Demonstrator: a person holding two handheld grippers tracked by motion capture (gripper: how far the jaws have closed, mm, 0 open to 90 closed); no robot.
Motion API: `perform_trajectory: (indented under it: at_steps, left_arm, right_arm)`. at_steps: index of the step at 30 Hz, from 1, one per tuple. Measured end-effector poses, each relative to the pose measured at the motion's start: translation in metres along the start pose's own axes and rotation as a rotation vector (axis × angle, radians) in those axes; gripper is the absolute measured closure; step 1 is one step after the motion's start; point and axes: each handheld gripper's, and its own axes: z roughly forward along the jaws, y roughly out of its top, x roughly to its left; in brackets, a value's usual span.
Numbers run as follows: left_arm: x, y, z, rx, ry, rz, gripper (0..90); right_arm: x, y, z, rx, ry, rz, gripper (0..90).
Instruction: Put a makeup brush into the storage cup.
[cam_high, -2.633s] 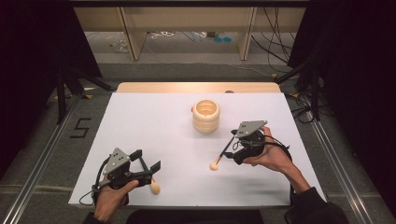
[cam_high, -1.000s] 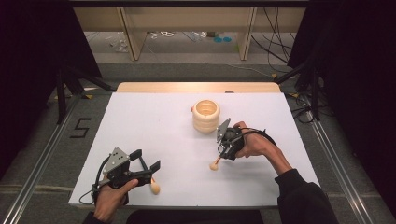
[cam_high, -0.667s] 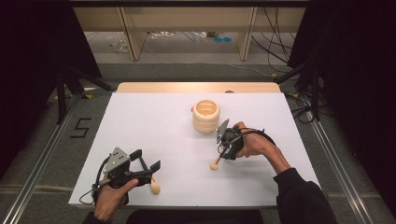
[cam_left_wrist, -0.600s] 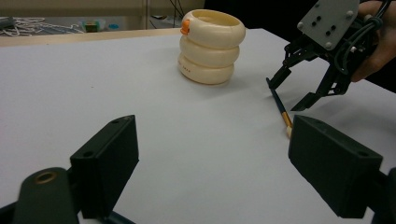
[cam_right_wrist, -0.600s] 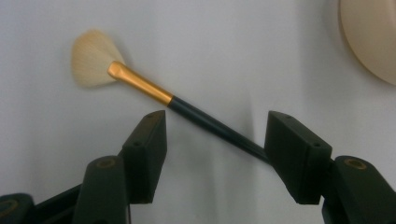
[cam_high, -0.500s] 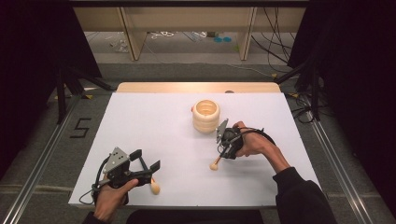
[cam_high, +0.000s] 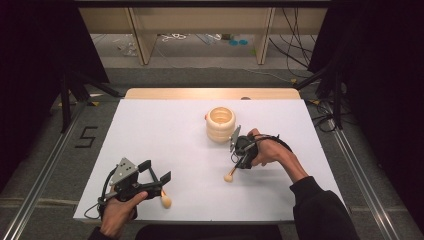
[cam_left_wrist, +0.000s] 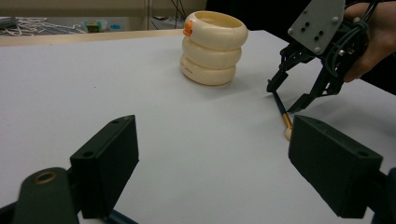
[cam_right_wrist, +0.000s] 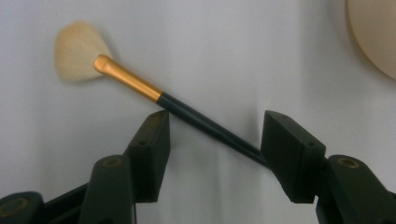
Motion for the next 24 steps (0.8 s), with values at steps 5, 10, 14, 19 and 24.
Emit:
perform_trajectory:
  at_steps: [5,10,14,19,24]
  left_arm:
    - [0.0000,0.0002,0.0001,-0.003,0.002,-0.005,15.7]
    - [0.0001,0.0002,0.0001,-0.003,0.002,-0.005,15.8]
    - [0.0002,0.0001,0.0000,-0.002,0.003,-0.004,15.7]
    - [0.0003,0.0000,-0.0001,0.000,0.003,-0.005,15.8]
    - [0.0002,0.0000,-0.0007,-0.003,0.005,-0.009,15.7]
  right_arm:
    - [-0.0021,-0.0009,-0.0001,-0.007,0.011,0.010,46.0]
    - [-0.0036,-0.0012,-0.0001,-0.004,0.053,0.033,52.2]
    - [-0.0050,-0.0015,-0.0002,0.007,0.088,0.066,58.8]
    - [-0.0049,0.0045,-0.0002,0.052,0.105,0.069,64.9]
    - [-0.0058,0.0082,-0.0005,0.076,0.119,0.066,72.9]
